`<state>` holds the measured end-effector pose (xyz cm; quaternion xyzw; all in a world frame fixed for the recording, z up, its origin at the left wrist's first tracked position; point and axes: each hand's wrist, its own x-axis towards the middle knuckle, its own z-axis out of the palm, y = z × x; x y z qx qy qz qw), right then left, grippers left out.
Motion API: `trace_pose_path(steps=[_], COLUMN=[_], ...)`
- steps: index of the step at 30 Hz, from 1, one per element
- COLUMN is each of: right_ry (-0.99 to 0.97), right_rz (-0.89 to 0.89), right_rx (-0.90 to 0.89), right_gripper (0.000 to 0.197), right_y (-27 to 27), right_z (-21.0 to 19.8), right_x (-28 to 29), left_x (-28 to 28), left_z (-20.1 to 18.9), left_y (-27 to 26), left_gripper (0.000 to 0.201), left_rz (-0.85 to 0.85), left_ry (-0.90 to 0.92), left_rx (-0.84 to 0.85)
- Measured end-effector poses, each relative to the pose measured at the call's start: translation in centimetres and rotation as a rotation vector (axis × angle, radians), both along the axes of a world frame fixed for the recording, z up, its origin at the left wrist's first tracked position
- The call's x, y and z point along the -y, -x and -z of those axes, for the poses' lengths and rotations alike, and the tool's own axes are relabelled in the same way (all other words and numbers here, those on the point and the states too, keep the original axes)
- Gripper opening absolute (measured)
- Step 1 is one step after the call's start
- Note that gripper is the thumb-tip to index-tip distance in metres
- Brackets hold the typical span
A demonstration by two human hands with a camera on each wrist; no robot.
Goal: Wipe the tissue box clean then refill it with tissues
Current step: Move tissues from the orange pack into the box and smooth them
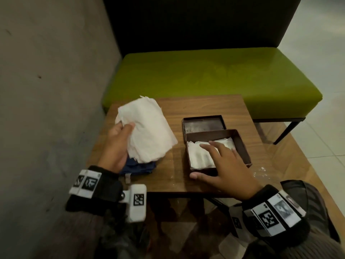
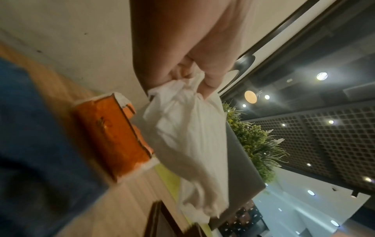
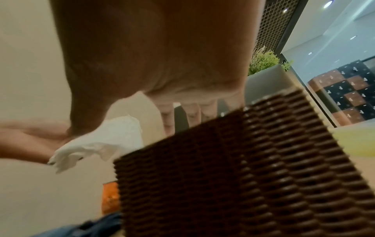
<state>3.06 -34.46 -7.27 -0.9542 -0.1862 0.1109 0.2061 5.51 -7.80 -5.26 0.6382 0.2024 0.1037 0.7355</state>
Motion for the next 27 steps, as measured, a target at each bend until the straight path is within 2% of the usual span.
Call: trace_pose_path(steps=[2, 4, 6, 9, 12, 15, 17, 18, 20, 23, 25, 27], right_ry=[-0.299, -0.586, -0.736, -0.756, -0.644, -0.598, -0.588, -0.575, -0.587, -0.796, -0.933, -1.075], right_rz=[0.046, 0.14, 0.219, 0.272, 0.319, 0.372, 0.385, 0.388, 0.402, 0.508, 0.57, 0.525], right_rx=[0.003, -0.07, -0.059, 0.018, 0.037, 0.105, 0.147, 0.158, 0.156, -0.035, -0.254, -0.485], right_gripper=[0.076, 0.054, 0.038, 0.035, 0.04, 0.042, 0.05, 0.056, 0.069, 0.07, 0.061, 0.059], right_y=[1.4, 3.3, 5.0, 6.7, 7.4, 7.9, 8.1, 8.1, 8.4, 8.3, 7.8, 7.4], right_z=[-0.8, -1.4, -1.4, -0.7, -0.2, 0.0, 0.1, 0.3, 0.5, 0.4, 0.5, 1.0], right_x=[-0.3, -1.1, -2.0, -2.9, -3.3, -3.4, -3.3, -3.2, -3.1, -2.6, -2.0, -1.3], left_x=[1.8, 3.4, 4.9, 6.7, 8.0, 8.8, 9.1, 9.3, 9.5, 9.0, 8.5, 8.3], left_z=[0.4, 0.7, 0.8, 1.2, 1.1, 0.8, 0.9, 1.1, 1.2, 1.3, 1.3, 1.3], left_y=[2.4, 4.4, 6.0, 8.1, 9.7, 10.9, 11.5, 11.7, 12.0, 12.3, 12.4, 12.6], left_gripper=[0.019, 0.017, 0.015, 0.017, 0.019, 0.039, 0.054, 0.055, 0.045, 0.033, 0.033, 0.035], left_rz=[0.048, 0.076, 0.094, 0.127, 0.199, 0.299, 0.309, 0.307, 0.267, 0.259, 0.304, 0.34], left_ry=[0.104, 0.18, 0.225, 0.253, 0.312, 0.428, 0.357, 0.309, 0.251, 0.259, 0.257, 0.25], left_rx=[-0.018, -0.073, -0.116, -0.134, -0.153, -0.096, -0.096, -0.098, -0.102, -0.076, -0.057, -0.05])
